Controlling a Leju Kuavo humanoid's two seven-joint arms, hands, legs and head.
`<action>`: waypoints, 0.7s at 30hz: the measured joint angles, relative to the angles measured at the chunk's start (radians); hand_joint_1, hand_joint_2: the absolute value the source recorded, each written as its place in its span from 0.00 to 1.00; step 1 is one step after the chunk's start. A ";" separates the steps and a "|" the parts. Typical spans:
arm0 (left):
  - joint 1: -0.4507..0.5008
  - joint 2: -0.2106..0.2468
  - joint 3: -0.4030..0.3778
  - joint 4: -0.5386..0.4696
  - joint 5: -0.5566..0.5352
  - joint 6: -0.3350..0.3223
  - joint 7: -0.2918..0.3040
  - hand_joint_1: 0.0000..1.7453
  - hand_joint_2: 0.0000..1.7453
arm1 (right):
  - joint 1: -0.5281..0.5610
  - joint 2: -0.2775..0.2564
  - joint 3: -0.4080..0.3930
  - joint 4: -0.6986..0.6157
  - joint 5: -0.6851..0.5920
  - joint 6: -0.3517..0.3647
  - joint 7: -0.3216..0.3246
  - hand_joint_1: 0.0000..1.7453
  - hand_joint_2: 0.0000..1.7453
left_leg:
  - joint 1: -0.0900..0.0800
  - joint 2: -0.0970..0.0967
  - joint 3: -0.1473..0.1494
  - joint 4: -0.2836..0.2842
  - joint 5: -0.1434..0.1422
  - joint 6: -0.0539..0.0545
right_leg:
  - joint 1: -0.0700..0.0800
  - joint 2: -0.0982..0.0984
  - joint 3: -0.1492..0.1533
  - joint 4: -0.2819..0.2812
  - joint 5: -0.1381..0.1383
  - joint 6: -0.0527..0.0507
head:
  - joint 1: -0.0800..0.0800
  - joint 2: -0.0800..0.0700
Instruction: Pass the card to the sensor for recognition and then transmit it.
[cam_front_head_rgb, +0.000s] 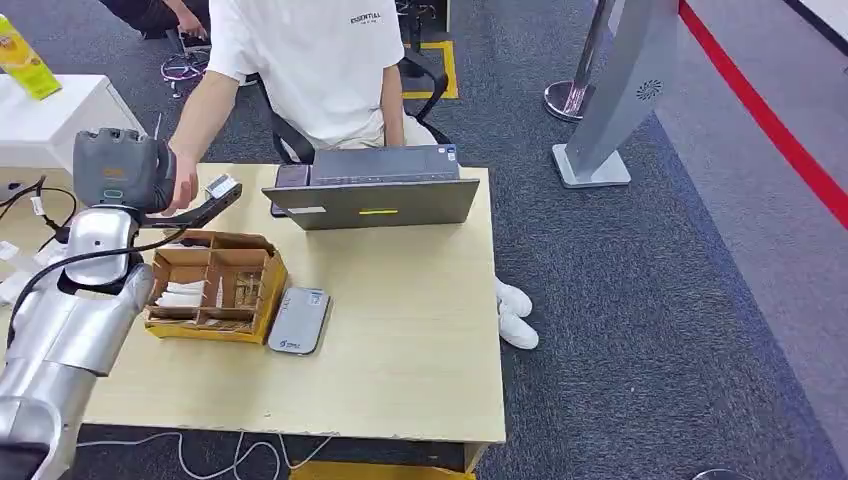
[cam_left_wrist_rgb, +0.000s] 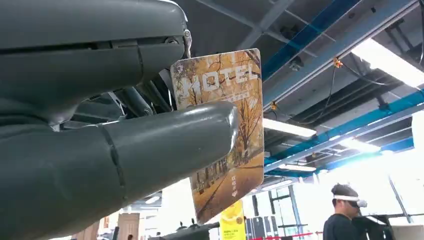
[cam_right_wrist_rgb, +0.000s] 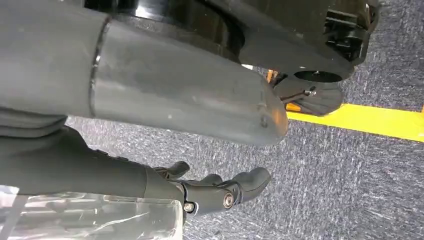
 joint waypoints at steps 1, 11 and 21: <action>-0.006 -0.001 0.000 0.004 0.000 0.000 -0.003 1.00 0.00 | 0.000 0.000 0.000 0.000 -0.003 -0.002 0.000 0.00 0.00 | 0.000 0.000 0.000 0.000 0.000 0.000 | 0.000 0.000 0.000 0.000 0.000 0.000 | 0.000 0.000; -0.038 -0.040 0.000 0.014 0.008 -0.012 -0.019 0.00 1.00 | -0.001 0.004 0.000 0.000 -0.017 -0.014 0.000 0.00 0.00 | 0.000 0.000 -0.001 0.000 0.000 0.000 | 0.000 0.000 -0.001 0.000 0.000 0.000 | 0.000 0.000; -0.037 -0.069 0.000 0.014 0.013 -0.012 -0.034 0.00 1.00 | -0.002 0.005 -0.002 0.000 -0.024 -0.015 0.001 0.00 0.00 | 0.000 0.000 -0.001 0.000 0.000 0.000 | 0.000 0.000 -0.001 0.000 0.000 0.000 | 0.000 0.000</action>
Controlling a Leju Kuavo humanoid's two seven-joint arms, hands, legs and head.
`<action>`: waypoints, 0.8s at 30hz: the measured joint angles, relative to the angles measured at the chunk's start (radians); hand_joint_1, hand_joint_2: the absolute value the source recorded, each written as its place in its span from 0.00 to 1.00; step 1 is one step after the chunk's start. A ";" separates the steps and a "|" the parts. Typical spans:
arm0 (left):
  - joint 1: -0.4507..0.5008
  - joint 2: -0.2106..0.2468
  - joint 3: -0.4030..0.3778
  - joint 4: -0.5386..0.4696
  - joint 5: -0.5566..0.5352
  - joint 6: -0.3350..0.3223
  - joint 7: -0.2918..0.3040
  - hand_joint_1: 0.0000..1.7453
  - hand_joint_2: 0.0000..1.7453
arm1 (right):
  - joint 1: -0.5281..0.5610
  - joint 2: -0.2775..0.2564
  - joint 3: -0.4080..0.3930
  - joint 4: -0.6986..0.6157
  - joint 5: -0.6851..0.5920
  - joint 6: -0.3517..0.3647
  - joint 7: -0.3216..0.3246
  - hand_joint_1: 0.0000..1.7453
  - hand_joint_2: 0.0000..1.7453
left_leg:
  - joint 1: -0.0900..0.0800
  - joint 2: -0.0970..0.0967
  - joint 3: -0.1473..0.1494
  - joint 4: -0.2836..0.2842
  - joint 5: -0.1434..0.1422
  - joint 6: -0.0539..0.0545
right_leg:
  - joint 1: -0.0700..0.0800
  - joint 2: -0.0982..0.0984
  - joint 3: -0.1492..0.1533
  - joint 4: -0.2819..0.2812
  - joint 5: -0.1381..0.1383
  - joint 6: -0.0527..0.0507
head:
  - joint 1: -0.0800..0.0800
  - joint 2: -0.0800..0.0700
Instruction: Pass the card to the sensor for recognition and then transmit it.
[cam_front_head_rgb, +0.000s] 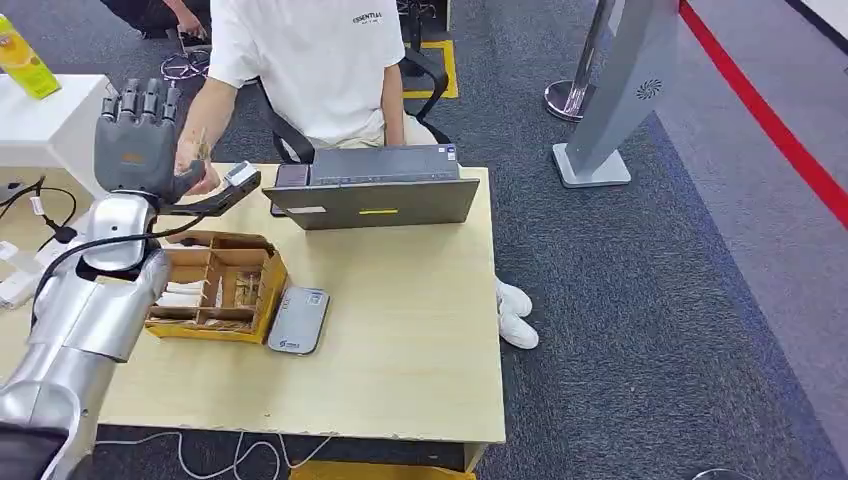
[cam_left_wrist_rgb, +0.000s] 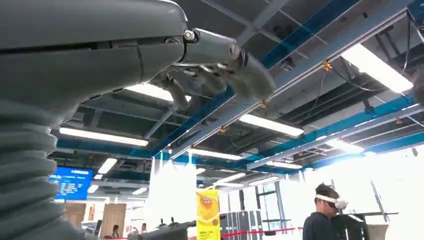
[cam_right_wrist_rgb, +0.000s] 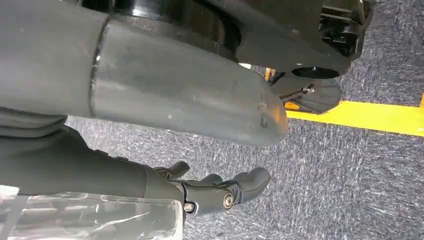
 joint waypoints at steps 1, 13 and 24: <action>0.001 -0.003 0.000 0.000 0.000 0.000 0.000 0.00 1.00 | 0.000 0.000 0.000 0.000 0.000 0.000 0.000 0.00 0.00 | 0.000 0.000 0.000 0.000 0.000 0.000 | 0.000 0.000 0.000 0.000 0.000 0.000 | 0.000 0.000; 0.134 -0.039 0.000 -0.116 0.046 0.019 -0.056 0.00 1.00 | 0.000 0.000 -0.016 0.000 -0.039 -0.009 0.000 0.00 0.00 | 0.000 0.001 0.000 0.000 0.000 0.000 | 0.000 0.001 0.000 0.000 0.000 0.000 | 0.000 0.000; 0.717 0.048 -0.121 -0.767 -0.012 0.135 -0.053 0.00 1.00 | 0.002 0.019 -0.115 0.000 -0.151 -0.131 -0.002 0.00 0.00 | 0.000 0.005 -0.003 -0.001 -0.004 0.000 | 0.000 0.004 -0.005 -0.001 -0.002 0.000 | 0.000 0.000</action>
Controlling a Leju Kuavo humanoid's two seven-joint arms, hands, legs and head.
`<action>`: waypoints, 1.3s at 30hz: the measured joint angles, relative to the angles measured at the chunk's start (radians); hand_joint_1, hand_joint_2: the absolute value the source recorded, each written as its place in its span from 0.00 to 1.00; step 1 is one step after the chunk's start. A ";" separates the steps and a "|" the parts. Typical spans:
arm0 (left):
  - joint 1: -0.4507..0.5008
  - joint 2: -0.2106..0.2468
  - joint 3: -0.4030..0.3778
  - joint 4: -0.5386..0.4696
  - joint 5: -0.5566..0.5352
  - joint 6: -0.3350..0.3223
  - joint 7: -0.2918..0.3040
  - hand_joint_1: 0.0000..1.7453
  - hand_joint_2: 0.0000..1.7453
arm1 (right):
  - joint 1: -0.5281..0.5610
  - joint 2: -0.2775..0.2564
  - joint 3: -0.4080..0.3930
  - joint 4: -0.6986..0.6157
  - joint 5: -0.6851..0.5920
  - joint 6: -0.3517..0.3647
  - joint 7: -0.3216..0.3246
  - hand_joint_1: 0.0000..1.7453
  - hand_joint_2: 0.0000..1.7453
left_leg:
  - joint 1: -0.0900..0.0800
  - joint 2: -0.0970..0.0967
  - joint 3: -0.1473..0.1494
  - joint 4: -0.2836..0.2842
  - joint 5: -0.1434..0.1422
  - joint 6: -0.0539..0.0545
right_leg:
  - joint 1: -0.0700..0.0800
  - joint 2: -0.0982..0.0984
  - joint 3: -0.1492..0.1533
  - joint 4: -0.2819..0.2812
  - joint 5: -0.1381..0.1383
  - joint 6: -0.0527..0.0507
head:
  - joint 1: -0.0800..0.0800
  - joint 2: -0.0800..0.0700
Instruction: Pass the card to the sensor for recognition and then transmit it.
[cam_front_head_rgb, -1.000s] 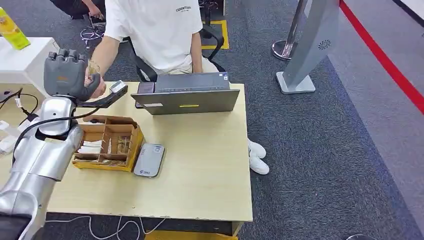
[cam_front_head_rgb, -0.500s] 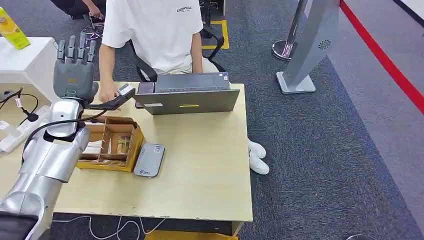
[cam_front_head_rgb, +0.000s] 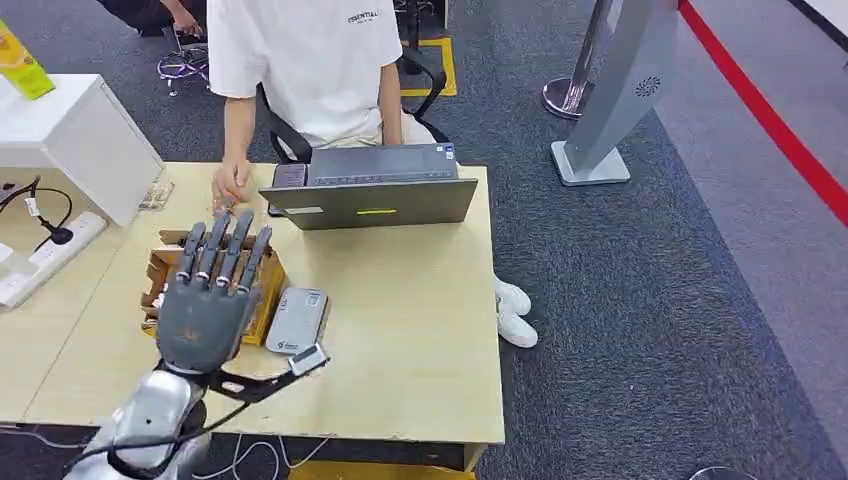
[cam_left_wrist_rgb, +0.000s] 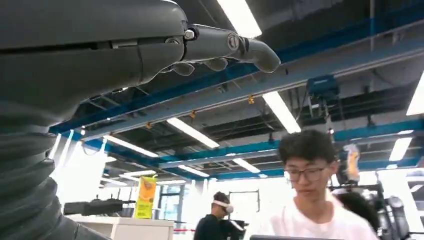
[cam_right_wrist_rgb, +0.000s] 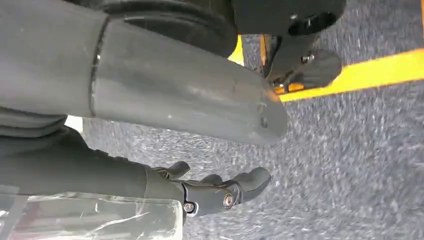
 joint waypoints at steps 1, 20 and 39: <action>0.034 0.025 -0.022 -0.040 -0.001 0.000 0.013 0.00 1.00 | 0.000 0.004 -0.010 0.000 -0.006 -0.005 -0.004 0.00 0.00 | 0.000 0.000 0.000 0.000 0.000 0.000 | 0.000 -0.001 0.000 0.000 0.000 0.000 | -0.001 0.000; 0.117 -0.013 0.032 0.036 0.043 -0.204 0.073 0.00 1.00 | -0.002 -0.011 -0.037 -0.001 0.041 0.088 0.013 0.00 0.00 | 0.000 -0.002 0.000 0.000 0.003 0.000 | 0.000 -0.002 0.001 0.000 0.002 0.000 | -0.001 0.000; -0.031 -0.113 0.193 0.299 0.048 -0.208 0.073 0.00 1.00 | -0.001 -0.030 -0.004 -0.001 0.087 0.113 0.022 0.00 0.00 | 0.000 -0.002 -0.001 0.000 0.004 0.001 | 0.000 -0.002 0.001 0.000 0.003 0.001 | 0.000 0.000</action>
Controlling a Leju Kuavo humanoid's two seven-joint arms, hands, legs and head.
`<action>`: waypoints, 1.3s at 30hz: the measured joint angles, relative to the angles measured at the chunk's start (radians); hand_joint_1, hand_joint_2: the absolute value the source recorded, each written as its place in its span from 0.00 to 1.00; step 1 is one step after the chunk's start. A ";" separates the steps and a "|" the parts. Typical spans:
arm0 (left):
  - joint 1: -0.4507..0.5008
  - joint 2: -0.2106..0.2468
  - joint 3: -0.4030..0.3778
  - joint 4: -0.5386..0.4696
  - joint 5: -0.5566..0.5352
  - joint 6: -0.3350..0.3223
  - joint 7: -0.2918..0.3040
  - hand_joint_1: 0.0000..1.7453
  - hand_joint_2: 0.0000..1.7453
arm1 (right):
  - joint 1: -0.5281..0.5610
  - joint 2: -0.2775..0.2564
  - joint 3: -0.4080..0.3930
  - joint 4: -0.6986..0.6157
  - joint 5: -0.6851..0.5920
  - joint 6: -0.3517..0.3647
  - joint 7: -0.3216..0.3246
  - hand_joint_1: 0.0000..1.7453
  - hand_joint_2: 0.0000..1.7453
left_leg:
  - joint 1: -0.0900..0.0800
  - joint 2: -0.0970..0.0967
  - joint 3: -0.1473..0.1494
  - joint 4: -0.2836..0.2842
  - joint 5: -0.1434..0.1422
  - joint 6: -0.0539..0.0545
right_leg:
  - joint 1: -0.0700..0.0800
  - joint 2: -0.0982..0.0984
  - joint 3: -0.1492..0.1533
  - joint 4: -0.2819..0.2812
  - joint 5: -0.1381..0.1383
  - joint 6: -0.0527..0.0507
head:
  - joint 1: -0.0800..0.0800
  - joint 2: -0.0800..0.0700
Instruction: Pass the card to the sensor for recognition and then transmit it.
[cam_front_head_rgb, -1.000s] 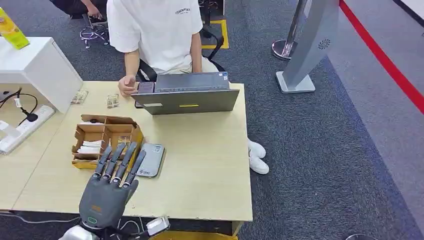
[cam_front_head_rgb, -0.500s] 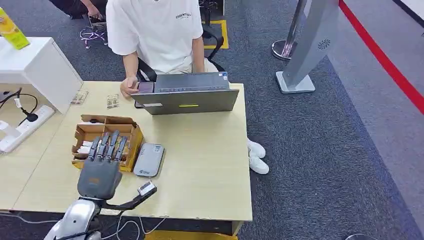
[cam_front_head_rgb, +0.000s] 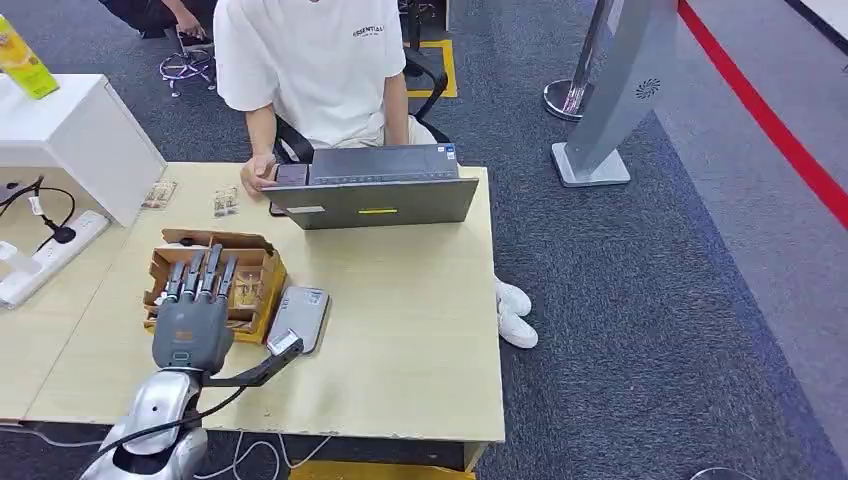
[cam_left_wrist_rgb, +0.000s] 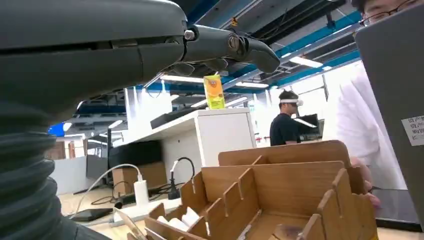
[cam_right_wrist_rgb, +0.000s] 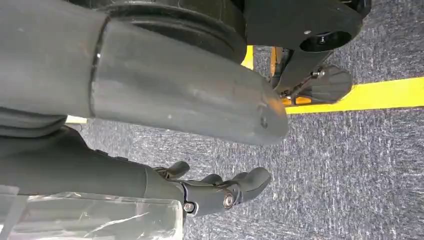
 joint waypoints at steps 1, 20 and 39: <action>-0.007 -0.004 0.000 0.009 0.000 -0.001 0.000 0.00 1.00 | 0.000 0.000 0.001 0.000 0.000 0.000 0.000 0.00 0.00 | 0.000 0.000 0.000 0.000 0.000 0.000 | 0.000 0.000 0.000 0.000 0.000 0.000 | 0.000 0.000; -0.019 -0.025 0.001 0.053 -0.001 -0.035 0.014 0.00 1.00 | 0.001 -0.001 0.015 0.000 0.006 0.002 0.000 0.00 0.00 | 0.000 0.000 0.000 0.000 0.000 0.000 | 0.000 0.000 0.000 0.000 0.000 0.000 | 0.000 0.000; -0.015 -0.025 0.023 0.063 -0.003 -0.066 0.051 0.00 1.00 | 0.001 -0.003 0.015 0.000 0.007 0.003 0.002 0.00 0.00 | 0.000 0.000 0.000 0.000 0.000 0.000 | 0.000 0.000 0.000 0.000 0.000 0.000 | 0.000 0.000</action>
